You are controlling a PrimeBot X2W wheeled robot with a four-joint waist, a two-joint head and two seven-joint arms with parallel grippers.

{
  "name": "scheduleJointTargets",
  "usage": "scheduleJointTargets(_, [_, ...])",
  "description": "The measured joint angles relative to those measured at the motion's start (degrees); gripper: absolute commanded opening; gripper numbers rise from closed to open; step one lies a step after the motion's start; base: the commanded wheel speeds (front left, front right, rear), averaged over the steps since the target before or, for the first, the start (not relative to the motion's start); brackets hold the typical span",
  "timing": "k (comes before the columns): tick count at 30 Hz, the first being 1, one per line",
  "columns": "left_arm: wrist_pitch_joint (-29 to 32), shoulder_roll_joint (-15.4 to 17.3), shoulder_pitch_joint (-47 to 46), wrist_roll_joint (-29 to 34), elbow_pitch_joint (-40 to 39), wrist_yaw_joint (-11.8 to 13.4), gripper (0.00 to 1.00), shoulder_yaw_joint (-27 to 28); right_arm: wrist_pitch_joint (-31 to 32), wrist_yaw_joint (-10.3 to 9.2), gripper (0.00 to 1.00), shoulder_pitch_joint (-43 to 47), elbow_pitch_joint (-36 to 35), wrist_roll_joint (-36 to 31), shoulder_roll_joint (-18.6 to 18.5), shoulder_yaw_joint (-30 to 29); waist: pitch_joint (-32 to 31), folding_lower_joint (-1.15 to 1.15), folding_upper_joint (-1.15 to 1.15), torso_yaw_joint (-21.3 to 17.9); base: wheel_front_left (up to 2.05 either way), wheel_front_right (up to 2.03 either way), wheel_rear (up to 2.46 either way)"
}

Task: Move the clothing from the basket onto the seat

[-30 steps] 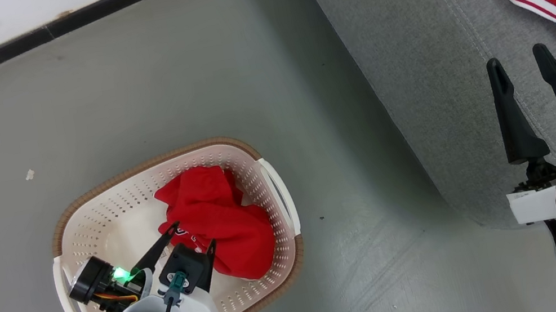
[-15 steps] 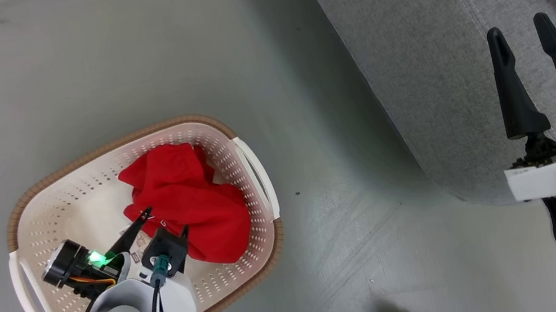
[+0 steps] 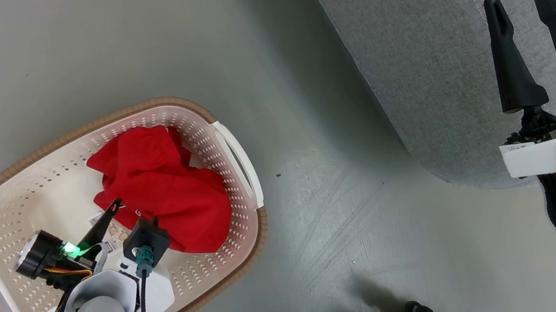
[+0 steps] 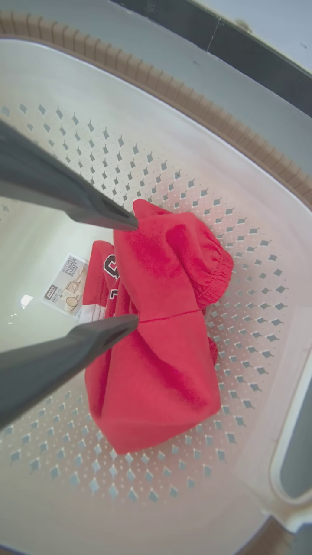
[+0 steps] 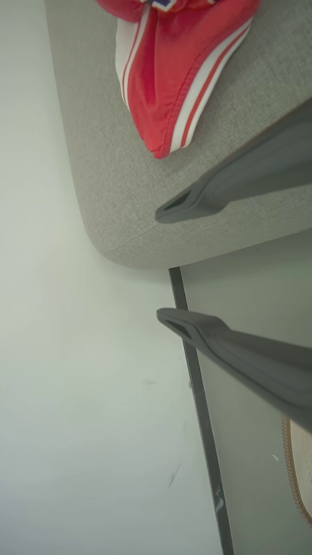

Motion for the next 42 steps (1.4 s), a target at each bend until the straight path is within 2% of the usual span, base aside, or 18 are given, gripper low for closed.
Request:
scheduleJointTargets(17, [0.0, -1.8, -2.7, -2.8, 3.2, 0.7, 1.0, 2.2, 0.0, 0.0, 1.0, -2.4, 0.4, 1.5, 0.0, 0.7, 3.8, 0.0, 0.0, -1.8, 0.0, 0.0, 0.0])
scheduleJointTargets(22, [0.0, -1.5, -4.2, -3.0, 4.5, 0.8, 1.0, 2.7, 0.0, 0.0, 1.0, -3.4, 0.6, 1.5, 0.0, 0.7, 4.7, 0.0, 0.0, -2.2, 0.0, 0.0, 0.0])
scheduleJointTargets(27, [1.1, -0.8, -5.5, -2.2, 6.4, 2.0, 1.0, 2.4, 0.0, 0.0, 1.0, -3.5, 0.7, 1.9, 0.0, 0.8, 5.3, 0.0, 0.0, -2.6, 0.0, 0.0, 0.0])
scheduleJointTargets(30, [1.1, -0.2, -5.6, -1.9, 7.2, 2.3, 0.72, 2.3, 0.0, 0.0, 1.0, -3.6, 0.8, 1.9, 0.0, 0.8, 5.6, 0.0, 0.0, -2.8, 0.0, 0.0, 0.0])
scheduleJointTargets(31, [1.1, -0.1, -5.6, -1.8, 7.5, 2.3, 0.53, 2.2, 0.0, 0.0, 1.0, -3.6, 0.9, 1.9, 0.0, 0.8, 5.7, 0.0, 0.0, -2.8, 0.0, 0.0, 0.0])
scheduleJointTargets(34, [1.1, -0.2, -5.9, -1.3, 8.0, 2.4, 0.28, 1.9, 0.0, 0.0, 1.0, -3.6, 1.1, 1.9, 0.0, 0.9, 5.8, 0.0, 0.0, -2.9, 0.0, 0.0, 0.0])
scheduleJointTargets(36, [1.4, -0.4, -6.4, -1.1, 8.3, 2.5, 0.04, 1.8, 0.0, 0.0, 1.0, -3.6, 1.3, 1.9, 0.0, 0.9, 5.7, 0.0, 0.0, -2.9, 0.0, 0.0, 0.0])
scheduleJointTargets(37, [1.4, -0.5, -6.5, -1.0, 8.4, 2.5, 0.0, 1.7, 0.0, 0.0, 1.0, -3.7, 1.4, 1.9, 0.0, 0.9, 5.7, 0.0, 0.0, -2.8, 0.0, 0.0, 0.0])
scheduleJointTargets(42, [0.7, -1.3, -6.7, -1.0, 8.4, 2.5, 0.0, 1.7, 0.0, 0.0, 1.0, -4.8, 1.8, 1.9, 0.0, 0.7, 5.5, 0.0, 0.0, -2.7, 0.0, 0.0, 0.0])
